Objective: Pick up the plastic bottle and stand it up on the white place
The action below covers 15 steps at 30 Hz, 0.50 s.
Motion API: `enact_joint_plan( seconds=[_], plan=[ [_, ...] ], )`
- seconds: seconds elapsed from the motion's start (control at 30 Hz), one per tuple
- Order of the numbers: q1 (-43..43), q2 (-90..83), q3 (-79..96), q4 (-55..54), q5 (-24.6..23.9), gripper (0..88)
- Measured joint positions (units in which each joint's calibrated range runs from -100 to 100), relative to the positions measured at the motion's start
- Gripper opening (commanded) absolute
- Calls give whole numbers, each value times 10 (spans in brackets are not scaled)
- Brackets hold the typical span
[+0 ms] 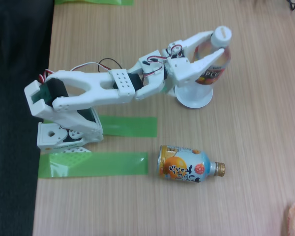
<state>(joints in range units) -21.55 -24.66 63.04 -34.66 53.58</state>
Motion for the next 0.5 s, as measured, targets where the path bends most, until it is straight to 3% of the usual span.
enact_joint_plan(
  seconds=[0.5],
  plan=[
    [0, -66, 79, -3, 0, 175]
  ],
)
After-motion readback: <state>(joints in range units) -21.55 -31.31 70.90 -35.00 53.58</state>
